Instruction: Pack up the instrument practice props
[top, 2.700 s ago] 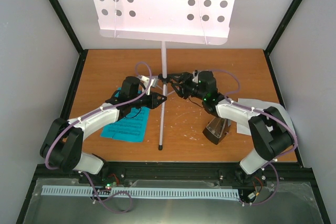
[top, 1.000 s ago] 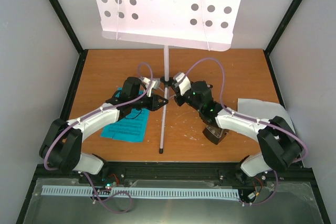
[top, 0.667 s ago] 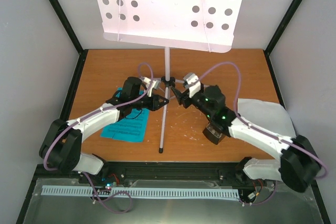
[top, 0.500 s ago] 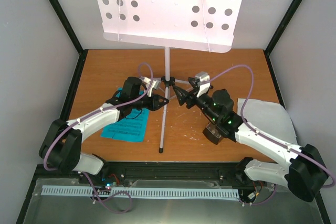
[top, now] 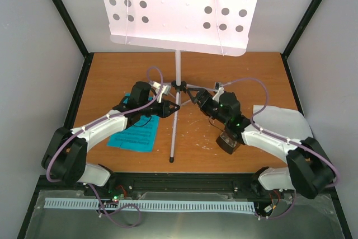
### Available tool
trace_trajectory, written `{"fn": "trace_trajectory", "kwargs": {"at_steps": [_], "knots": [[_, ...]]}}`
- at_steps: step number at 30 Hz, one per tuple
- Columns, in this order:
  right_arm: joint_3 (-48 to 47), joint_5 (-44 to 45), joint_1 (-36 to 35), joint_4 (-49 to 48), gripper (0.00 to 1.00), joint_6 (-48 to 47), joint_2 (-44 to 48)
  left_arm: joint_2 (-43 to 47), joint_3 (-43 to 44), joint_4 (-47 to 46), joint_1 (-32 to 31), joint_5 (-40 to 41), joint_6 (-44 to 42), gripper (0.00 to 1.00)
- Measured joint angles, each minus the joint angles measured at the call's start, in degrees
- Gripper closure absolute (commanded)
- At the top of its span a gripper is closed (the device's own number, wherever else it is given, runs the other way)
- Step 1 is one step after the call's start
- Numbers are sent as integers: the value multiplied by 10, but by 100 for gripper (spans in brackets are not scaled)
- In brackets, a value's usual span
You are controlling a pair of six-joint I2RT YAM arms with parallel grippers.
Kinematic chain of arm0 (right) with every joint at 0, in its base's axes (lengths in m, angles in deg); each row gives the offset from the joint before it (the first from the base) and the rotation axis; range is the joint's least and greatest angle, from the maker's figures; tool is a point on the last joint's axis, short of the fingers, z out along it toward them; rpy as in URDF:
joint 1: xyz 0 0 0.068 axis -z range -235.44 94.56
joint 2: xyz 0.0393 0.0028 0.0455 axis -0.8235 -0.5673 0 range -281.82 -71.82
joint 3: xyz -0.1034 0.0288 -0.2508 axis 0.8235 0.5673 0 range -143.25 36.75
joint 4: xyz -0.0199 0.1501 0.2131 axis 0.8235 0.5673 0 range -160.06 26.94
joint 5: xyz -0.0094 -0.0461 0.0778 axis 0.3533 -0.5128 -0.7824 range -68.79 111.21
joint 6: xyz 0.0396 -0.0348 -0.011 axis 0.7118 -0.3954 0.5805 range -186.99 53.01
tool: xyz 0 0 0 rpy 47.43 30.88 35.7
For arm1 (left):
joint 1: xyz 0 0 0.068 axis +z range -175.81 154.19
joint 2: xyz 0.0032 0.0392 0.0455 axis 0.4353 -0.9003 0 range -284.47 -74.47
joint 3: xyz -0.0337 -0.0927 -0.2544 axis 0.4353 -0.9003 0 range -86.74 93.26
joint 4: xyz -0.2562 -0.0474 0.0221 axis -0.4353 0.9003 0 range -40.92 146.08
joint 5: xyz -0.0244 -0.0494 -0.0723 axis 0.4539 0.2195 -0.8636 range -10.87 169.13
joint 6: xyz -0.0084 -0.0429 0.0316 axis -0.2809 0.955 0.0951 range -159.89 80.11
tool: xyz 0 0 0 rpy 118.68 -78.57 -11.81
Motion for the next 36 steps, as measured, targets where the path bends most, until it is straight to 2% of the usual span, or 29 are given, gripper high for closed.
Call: {"fn": "trace_trajectory", "kwargs": {"at_steps": [4, 9, 12, 18, 26, 32, 36], "knots": [[-4, -31, 4, -35, 3, 80, -47, 1, 0, 1, 0, 1, 0, 100], [-30, -51, 4, -51, 10, 130, -89, 2, 0, 0, 0, 2, 0, 100], [-36, -53, 4, -61, 19, 143, -95, 3, 0, 0, 0, 3, 0, 100], [-56, -63, 4, -82, 47, 160, -118, 3, 0, 1, 0, 3, 0, 100], [-58, -66, 4, -94, 70, 149, -124, 3, 0, 0, 0, 4, 0, 100], [-51, -63, 4, -110, 77, 109, -124, 3, 0, -2, 0, 4, -1, 100], [-47, -62, 4, -115, 77, 50, -124, 4, 1, -1, 0, 5, -4, 100]]}}
